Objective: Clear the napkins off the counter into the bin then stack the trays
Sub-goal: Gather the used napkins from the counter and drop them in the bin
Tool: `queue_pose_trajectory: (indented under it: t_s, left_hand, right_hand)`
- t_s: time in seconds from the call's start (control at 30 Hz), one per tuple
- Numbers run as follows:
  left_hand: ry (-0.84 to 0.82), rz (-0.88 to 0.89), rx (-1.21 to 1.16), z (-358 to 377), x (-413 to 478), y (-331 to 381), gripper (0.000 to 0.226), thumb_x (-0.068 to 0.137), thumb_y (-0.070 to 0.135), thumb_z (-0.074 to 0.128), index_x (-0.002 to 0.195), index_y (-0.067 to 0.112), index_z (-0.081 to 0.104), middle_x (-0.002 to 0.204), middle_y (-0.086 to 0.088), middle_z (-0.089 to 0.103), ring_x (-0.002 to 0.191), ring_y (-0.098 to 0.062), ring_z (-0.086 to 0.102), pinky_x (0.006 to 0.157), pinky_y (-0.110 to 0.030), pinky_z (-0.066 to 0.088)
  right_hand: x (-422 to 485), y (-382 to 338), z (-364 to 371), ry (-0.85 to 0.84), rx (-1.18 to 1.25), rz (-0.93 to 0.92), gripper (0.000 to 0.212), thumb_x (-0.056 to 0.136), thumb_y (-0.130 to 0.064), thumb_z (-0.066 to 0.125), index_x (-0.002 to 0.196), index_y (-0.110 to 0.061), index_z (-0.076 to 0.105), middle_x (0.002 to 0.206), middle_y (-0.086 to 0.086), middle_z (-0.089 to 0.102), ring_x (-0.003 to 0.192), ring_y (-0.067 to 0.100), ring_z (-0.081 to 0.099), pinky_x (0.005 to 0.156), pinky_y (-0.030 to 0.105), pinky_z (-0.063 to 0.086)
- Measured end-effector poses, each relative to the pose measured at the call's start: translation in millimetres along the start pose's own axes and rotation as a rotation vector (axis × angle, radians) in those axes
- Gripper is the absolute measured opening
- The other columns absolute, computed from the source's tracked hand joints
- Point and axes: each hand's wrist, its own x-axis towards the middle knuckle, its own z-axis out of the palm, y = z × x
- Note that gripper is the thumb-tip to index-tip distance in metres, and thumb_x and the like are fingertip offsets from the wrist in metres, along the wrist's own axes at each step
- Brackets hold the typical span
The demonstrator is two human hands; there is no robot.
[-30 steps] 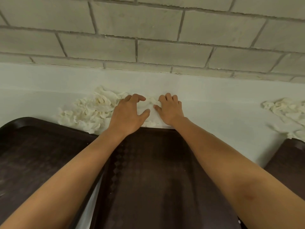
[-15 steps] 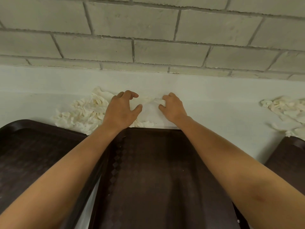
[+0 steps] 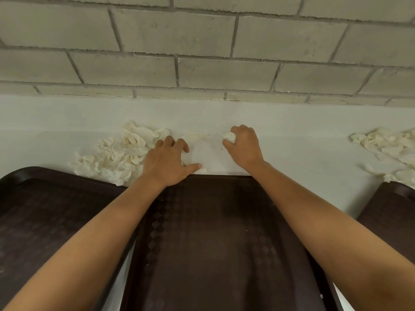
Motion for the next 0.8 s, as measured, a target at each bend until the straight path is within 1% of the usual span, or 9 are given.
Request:
queue_pose_trajectory:
  t_s: [0.03, 0.1, 0.27, 0.37, 0.53, 0.6, 0.67, 0.73, 0.8]
  left_hand:
    - [-0.005, -0.003, -0.040, 1, 1, 0, 0.055, 0.077, 0.065, 0.056, 0.116, 0.027, 0.050, 0.126, -0.002, 0.047, 0.119, -0.025, 0.043, 0.087, -0.039, 0.044]
    - [-0.014, 0.005, -0.084, 2, 2, 0, 0.047, 0.080, 0.059, 0.058, 0.113, 0.026, 0.052, 0.123, -0.002, 0.048, 0.118, -0.024, 0.043, 0.085, -0.039, 0.045]
    - [-0.078, 0.015, -0.147, 7, 8, -1, 0.028, 0.085, 0.048, 0.059, 0.099, 0.024, 0.060, 0.110, -0.001, 0.052, 0.110, -0.024, 0.045, 0.089, -0.035, 0.042]
    - [-0.050, 0.005, -0.204, 10, 13, 0, 0.021, 0.086, 0.043, 0.061, 0.086, 0.022, 0.059, 0.096, 0.000, 0.052, 0.097, -0.021, 0.052, 0.081, -0.030, 0.042]
    - [0.046, -0.073, -0.274, 15, 11, 3, 0.027, 0.086, 0.043, 0.061, 0.080, 0.017, 0.056, 0.069, 0.005, 0.052, 0.070, -0.013, 0.051, 0.066, -0.024, 0.037]
    - [0.059, -0.082, -0.284, 15, 11, 3, 0.030, 0.086, 0.044, 0.061, 0.077, 0.016, 0.055, 0.063, 0.005, 0.051, 0.061, -0.009, 0.048, 0.060, -0.022, 0.035]
    - [0.075, -0.086, -0.297, 15, 13, 2, 0.033, 0.086, 0.045, 0.061, 0.075, 0.014, 0.054, 0.061, 0.005, 0.050, 0.056, -0.006, 0.045, 0.052, -0.018, 0.032]
    - [0.096, -0.089, -0.311, 14, 15, 3, 0.035, 0.085, 0.045, 0.062, 0.074, 0.013, 0.052, 0.059, 0.004, 0.050, 0.054, -0.006, 0.045, 0.050, -0.015, 0.031]
    - [0.134, -0.073, -0.335, 13, 15, 4, 0.035, 0.085, 0.043, 0.063, 0.073, 0.012, 0.052, 0.056, 0.003, 0.049, 0.052, -0.006, 0.045, 0.051, -0.017, 0.034]
  right_hand:
    - [-1, 0, 0, -0.003, -0.004, 0.000, 0.009, 0.088, -0.016, 0.056, 0.086, -0.008, 0.057, 0.085, 0.005, 0.044, 0.086, 0.018, 0.037, 0.064, 0.023, 0.027]
    - [-2, -1, 1, -0.008, -0.019, -0.007, 0.015, 0.088, -0.017, 0.056, 0.093, -0.003, 0.060, 0.086, 0.004, 0.044, 0.086, 0.018, 0.037, 0.068, 0.024, 0.028]
    - [-4, -2, 0, -0.002, -0.017, -0.008, 0.016, 0.088, -0.017, 0.057, 0.092, -0.002, 0.060, 0.086, 0.004, 0.043, 0.085, 0.017, 0.037, 0.068, 0.024, 0.027]
    - [-5, -2, 1, -0.016, -0.009, -0.006, 0.015, 0.088, -0.018, 0.058, 0.091, -0.003, 0.059, 0.086, 0.004, 0.044, 0.086, 0.017, 0.038, 0.069, 0.024, 0.028]
    - [-10, -1, 4, -0.037, 0.001, -0.014, 0.014, 0.088, -0.018, 0.058, 0.090, -0.004, 0.059, 0.086, 0.003, 0.045, 0.085, 0.016, 0.039, 0.070, 0.022, 0.028]
    - [-11, -1, 7, -0.039, 0.007, -0.011, 0.015, 0.088, -0.018, 0.058, 0.090, -0.004, 0.059, 0.085, 0.003, 0.045, 0.085, 0.016, 0.039, 0.070, 0.023, 0.029]
    - [-11, -2, 8, -0.040, 0.013, -0.010, 0.016, 0.087, -0.018, 0.058, 0.091, -0.003, 0.060, 0.086, 0.003, 0.045, 0.085, 0.016, 0.039, 0.070, 0.023, 0.028]
    - [-12, -3, 9, -0.047, 0.013, -0.014, 0.017, 0.087, -0.018, 0.058, 0.092, -0.002, 0.060, 0.086, 0.003, 0.044, 0.086, 0.016, 0.038, 0.070, 0.022, 0.028]
    - [-13, -5, 9, -0.057, 0.015, -0.026, 0.015, 0.087, -0.018, 0.058, 0.091, -0.004, 0.059, 0.086, 0.003, 0.044, 0.085, 0.016, 0.038, 0.070, 0.022, 0.027]
